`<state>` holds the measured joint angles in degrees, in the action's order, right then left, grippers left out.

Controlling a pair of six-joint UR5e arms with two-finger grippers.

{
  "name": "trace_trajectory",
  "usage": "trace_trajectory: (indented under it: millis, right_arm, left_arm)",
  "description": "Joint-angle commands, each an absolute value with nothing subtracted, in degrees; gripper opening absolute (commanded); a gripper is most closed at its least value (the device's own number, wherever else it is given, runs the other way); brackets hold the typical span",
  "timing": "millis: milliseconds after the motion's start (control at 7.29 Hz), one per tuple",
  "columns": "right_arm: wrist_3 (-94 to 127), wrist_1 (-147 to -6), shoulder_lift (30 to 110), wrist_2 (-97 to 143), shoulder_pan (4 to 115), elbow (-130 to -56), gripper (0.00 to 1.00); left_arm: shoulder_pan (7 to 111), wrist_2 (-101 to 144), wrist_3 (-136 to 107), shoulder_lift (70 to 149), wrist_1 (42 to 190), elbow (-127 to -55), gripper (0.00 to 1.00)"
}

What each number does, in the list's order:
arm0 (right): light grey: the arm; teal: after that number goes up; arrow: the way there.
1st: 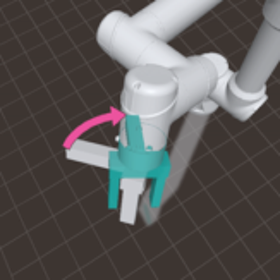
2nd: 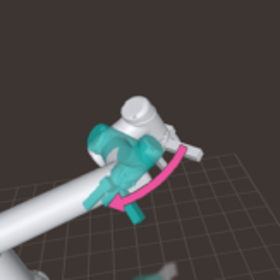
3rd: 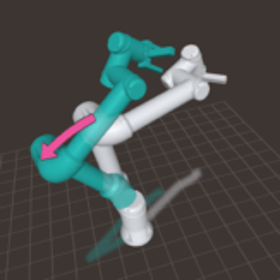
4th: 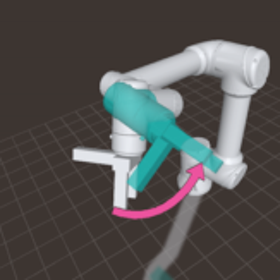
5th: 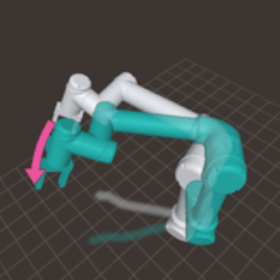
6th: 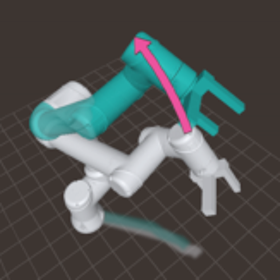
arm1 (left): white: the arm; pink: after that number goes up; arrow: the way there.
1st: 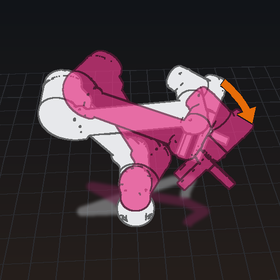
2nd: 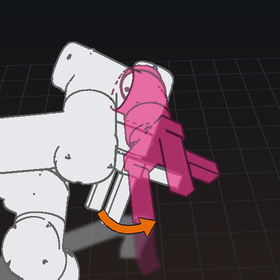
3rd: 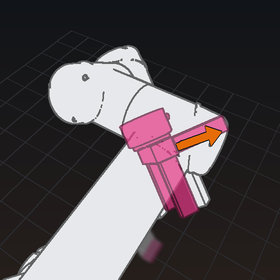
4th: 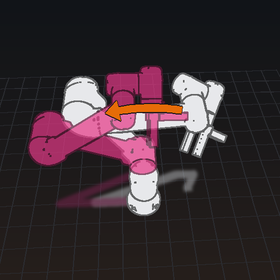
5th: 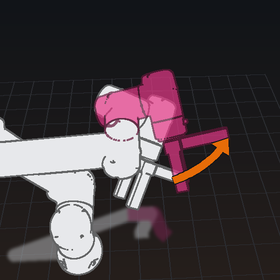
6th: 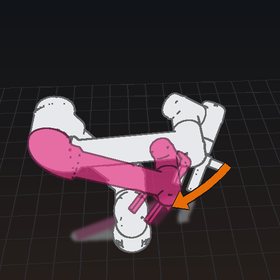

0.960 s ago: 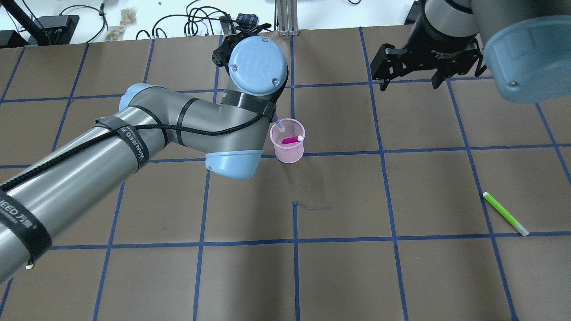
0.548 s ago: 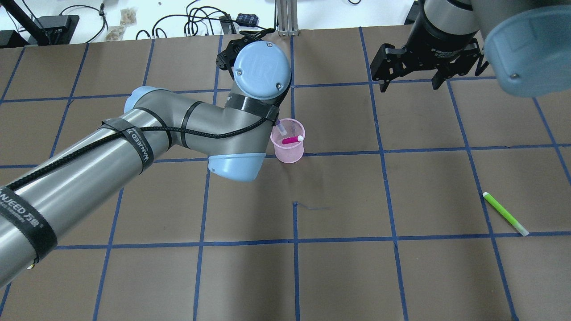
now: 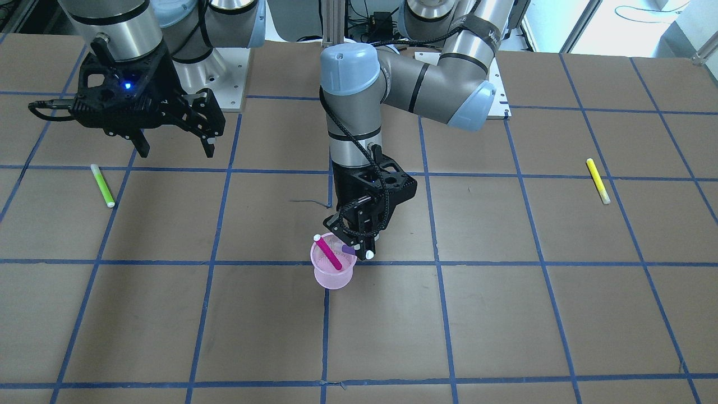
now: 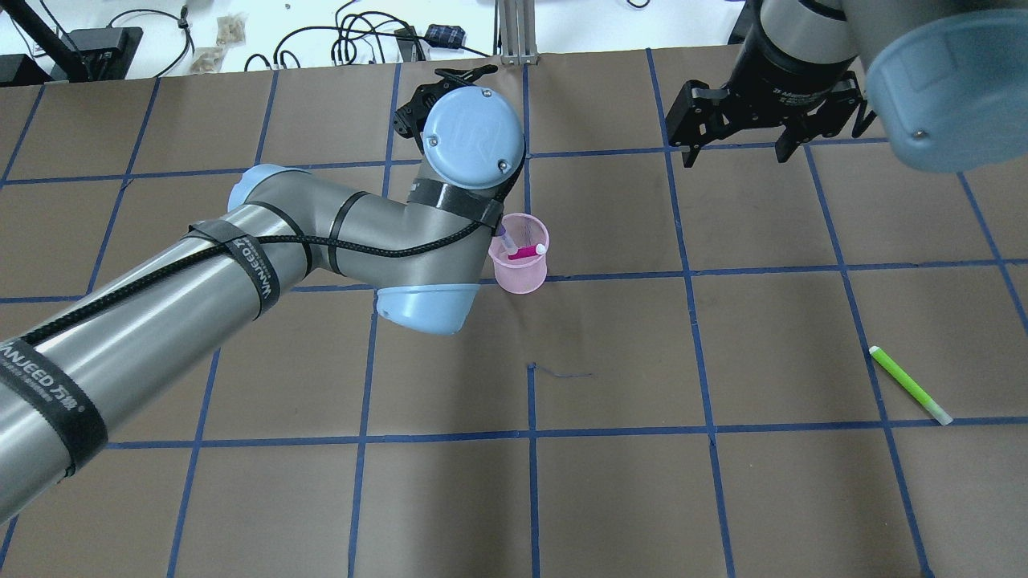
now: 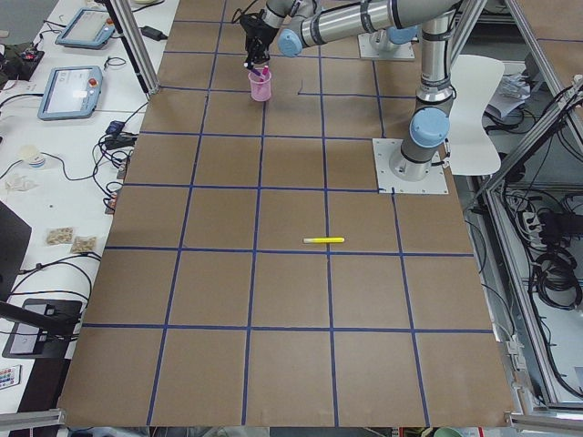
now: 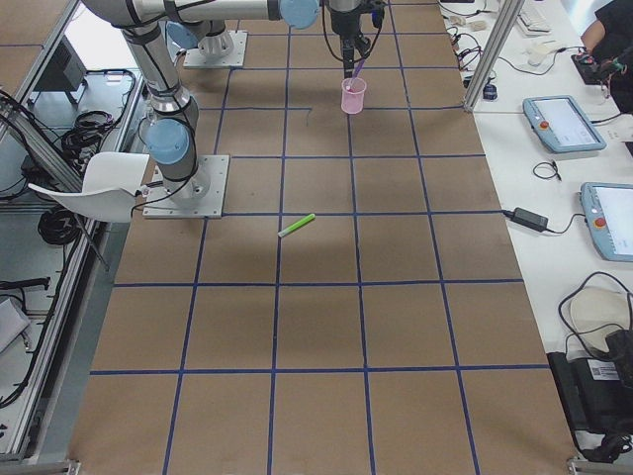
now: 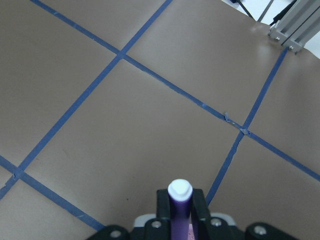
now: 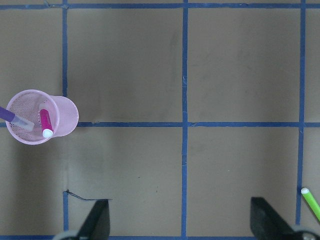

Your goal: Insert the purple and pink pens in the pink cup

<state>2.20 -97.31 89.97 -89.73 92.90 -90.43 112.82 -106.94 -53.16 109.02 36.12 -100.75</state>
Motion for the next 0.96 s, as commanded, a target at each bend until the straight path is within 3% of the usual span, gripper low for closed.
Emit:
trace_trajectory:
  millis: [0,137,274,411,685,823]
  right_arm:
    - [2.2,-96.8,90.0,-89.7,92.9,-90.4,1.0]
    - [2.2,-96.9,90.0,-89.7,92.9,-90.4,1.0]
    - [2.2,-96.9,90.0,-89.4,92.9,-90.4,1.0]
    - [2.2,-96.9,90.0,-89.6,92.9,-90.5,1.0]
    - [2.2,-97.2,89.9,-89.5,92.9,-90.4,1.0]
    - [2.2,-97.1,89.9,-89.1,92.9,-90.4,1.0]
  left_arm:
    - [112.9,-106.8,-53.1,109.1,36.1,-100.9,0.0]
    - [112.9,-106.7,-53.1,109.1,36.1,-101.2,0.0]
    - [112.9,-105.8,-52.3,109.1,36.2,-101.5,0.11]
    - [112.9,-104.5,-52.3,109.1,36.1,-102.0,0.45]
    - [112.9,-104.3,-52.3,108.9,36.0,-102.0,0.68]
    - [112.9,-104.3,-52.3,108.3,35.9,-102.0,0.73]
